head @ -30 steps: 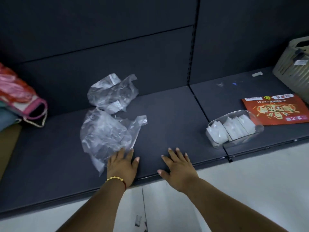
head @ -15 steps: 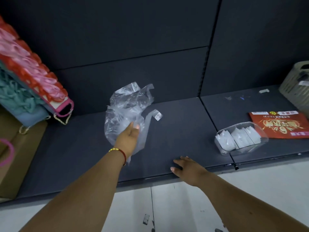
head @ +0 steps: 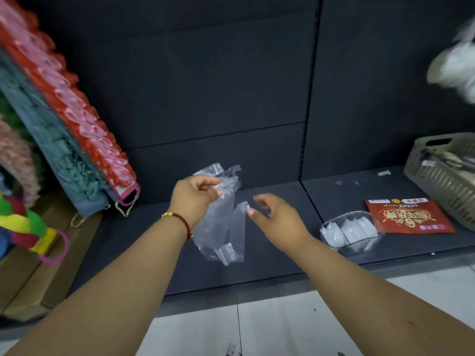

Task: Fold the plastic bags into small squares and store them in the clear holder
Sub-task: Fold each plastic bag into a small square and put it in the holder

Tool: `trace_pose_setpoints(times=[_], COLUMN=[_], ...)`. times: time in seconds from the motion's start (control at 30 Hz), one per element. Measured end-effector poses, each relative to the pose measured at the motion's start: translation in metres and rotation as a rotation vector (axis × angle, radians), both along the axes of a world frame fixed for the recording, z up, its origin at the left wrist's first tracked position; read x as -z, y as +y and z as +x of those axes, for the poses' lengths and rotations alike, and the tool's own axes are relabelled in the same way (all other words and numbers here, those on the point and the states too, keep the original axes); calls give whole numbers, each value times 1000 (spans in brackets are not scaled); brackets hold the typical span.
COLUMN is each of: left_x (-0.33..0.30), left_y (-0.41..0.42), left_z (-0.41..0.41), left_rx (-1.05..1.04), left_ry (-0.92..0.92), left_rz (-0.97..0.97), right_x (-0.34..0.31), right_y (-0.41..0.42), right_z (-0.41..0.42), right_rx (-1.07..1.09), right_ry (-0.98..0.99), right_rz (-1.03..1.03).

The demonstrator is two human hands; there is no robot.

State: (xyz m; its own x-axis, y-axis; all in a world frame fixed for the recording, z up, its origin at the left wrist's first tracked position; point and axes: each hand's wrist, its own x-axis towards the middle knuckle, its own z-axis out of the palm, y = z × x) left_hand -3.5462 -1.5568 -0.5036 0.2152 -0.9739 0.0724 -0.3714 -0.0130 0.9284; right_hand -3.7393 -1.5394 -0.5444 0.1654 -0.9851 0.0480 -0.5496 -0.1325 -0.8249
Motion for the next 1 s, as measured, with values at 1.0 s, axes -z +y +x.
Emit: trace_pose_setpoints(times=[1.0], left_x=[-104], left_y=[163], left_z=[-64], left_rx=[130], left_ry=[333], left_rz=[227], right_x=[-128], right_y=[112], right_z=[-41], right_rx=[-284], right_ry=[-449], right_rz=[-110])
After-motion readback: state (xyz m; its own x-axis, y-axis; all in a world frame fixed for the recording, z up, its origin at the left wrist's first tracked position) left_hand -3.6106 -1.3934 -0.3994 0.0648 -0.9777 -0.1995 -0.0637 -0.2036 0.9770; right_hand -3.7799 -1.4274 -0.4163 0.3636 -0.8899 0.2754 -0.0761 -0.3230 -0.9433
